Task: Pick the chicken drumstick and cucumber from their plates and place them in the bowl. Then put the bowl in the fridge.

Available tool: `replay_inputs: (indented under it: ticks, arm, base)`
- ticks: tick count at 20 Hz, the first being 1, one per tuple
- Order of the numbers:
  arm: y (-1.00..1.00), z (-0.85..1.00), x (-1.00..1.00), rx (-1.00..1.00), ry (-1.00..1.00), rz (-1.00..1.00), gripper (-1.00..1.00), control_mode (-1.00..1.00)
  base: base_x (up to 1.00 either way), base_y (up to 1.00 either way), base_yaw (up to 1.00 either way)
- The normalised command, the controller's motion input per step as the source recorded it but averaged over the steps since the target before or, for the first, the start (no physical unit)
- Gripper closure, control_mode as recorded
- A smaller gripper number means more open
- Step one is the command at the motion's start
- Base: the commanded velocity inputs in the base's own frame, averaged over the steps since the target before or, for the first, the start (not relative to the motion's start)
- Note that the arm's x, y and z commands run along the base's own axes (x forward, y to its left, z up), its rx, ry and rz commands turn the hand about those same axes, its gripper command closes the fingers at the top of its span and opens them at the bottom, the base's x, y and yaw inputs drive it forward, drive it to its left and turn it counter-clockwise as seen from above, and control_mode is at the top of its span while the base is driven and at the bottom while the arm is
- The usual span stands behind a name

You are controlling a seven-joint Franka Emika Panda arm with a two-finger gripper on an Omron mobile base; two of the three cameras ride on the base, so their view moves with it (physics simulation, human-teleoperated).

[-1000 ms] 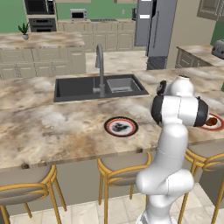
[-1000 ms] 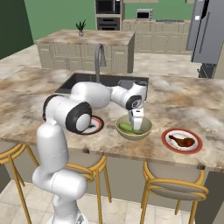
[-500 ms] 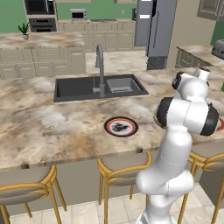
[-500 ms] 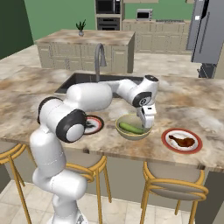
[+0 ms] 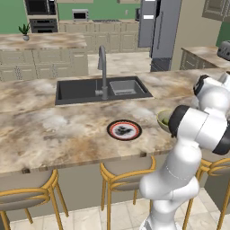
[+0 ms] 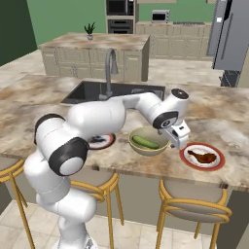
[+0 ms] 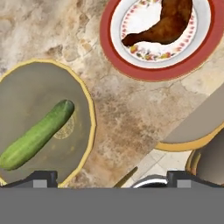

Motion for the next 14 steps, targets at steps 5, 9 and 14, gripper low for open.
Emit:
replay_inputs:
  ticks: [5, 9, 14]
  arm:
    - [-0.56, 0.16, -0.19, -0.07, 0.07, 0.10, -1.00, -1.00]
    - [-0.58, 0.01, -0.02, -0.02, 0.06, 0.09, -1.00, -1.00]
    - [-0.47, -0.01, -0.08, -0.02, 0.00, 0.25, -1.00, -1.00]
  base:
    - [0.00, 0.00, 0.00]
    - [0.00, 0.00, 0.00]
    - [0.00, 0.00, 0.00]
